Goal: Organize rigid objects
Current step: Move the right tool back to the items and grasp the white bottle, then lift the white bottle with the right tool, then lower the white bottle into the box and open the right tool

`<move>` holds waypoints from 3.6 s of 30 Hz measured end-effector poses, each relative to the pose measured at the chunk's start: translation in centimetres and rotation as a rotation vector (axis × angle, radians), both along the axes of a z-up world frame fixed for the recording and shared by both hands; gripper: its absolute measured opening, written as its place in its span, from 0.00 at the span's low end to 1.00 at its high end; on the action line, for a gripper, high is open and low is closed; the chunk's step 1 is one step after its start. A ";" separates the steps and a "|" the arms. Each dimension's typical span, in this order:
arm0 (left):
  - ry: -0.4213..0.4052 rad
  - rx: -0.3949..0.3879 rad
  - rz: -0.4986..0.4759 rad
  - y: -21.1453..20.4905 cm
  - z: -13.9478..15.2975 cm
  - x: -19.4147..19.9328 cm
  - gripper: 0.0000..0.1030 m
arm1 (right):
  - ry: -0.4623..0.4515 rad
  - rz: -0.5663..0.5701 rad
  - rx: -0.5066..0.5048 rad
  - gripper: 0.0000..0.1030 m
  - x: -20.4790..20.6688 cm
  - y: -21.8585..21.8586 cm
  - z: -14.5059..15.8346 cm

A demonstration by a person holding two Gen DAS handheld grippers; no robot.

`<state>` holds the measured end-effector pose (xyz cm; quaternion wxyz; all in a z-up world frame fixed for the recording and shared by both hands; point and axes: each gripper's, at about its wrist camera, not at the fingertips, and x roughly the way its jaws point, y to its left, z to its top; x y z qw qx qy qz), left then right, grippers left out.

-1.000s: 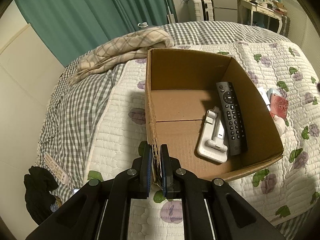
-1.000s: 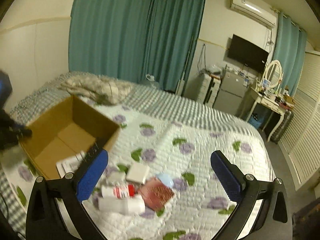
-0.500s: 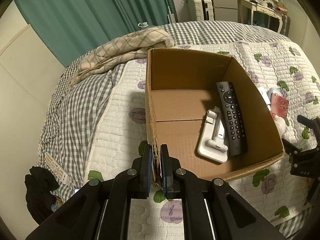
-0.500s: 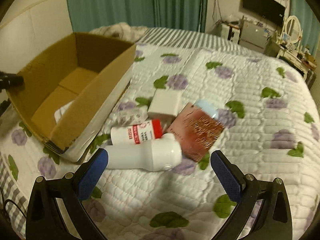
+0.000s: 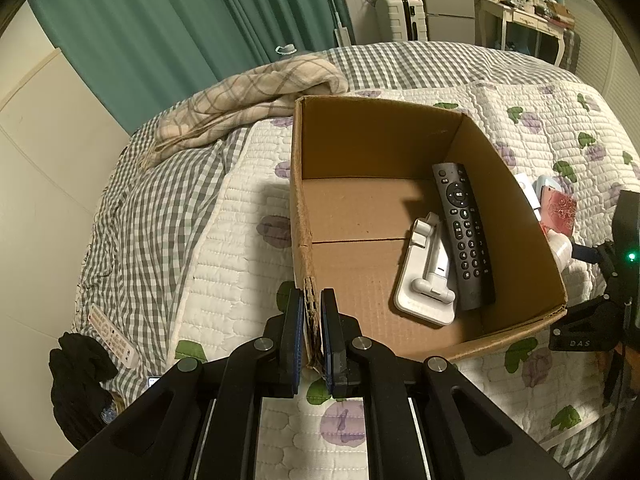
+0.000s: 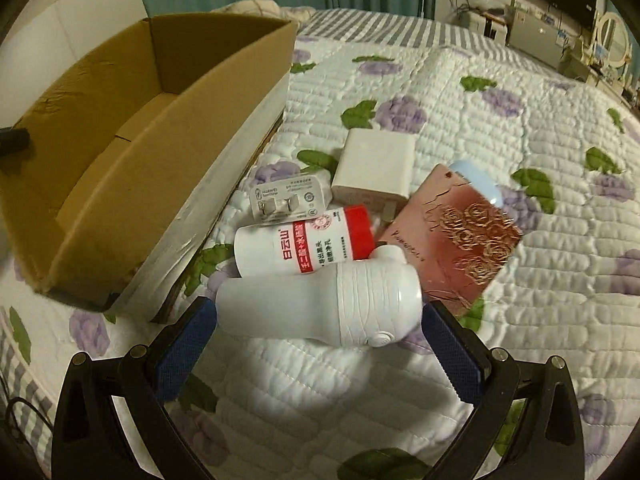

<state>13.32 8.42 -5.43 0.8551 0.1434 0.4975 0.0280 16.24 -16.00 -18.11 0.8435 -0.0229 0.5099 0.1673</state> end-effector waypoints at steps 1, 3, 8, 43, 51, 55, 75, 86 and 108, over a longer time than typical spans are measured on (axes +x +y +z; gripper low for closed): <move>0.000 0.000 -0.001 0.0 0.0 0.0 0.07 | 0.007 0.000 0.005 1.00 0.2 0.1 -0.1; 0.001 -0.002 -0.001 0.0 0.0 0.0 0.07 | 0.013 0.000 0.004 1.00 0.3 0.2 -0.3; 0.002 -0.003 -0.001 0.0 0.0 0.0 0.07 | 0.007 0.006 -0.013 1.00 0.2 0.6 -0.3; 0.003 0.000 0.000 -0.4 0.0 -0.2 0.07 | -0.056 -0.033 0.106 0.17 -1.5 -1.8 2.2; 0.001 0.004 0.000 -0.4 0.0 -0.2 0.07 | -0.098 -0.029 0.114 0.09 -2.0 -1.5 3.1; -0.001 0.009 0.000 -0.4 0.0 -0.3 0.07 | -0.061 -0.034 0.146 0.14 -1.5 -1.8 2.8; -0.001 0.003 -0.002 -0.3 -0.2 -0.2 0.07 | 0.170 -0.133 0.336 0.71 3.4 -1.8 -1.8; 0.000 0.009 -0.006 -0.2 -0.1 -0.1 0.07 | -0.040 -0.116 0.259 0.59 -0.2 -2.8 2.8; 0.000 0.010 -0.005 -0.3 -0.1 -0.2 0.07 | -0.335 0.158 0.202 0.60 0.2 8.0 13.8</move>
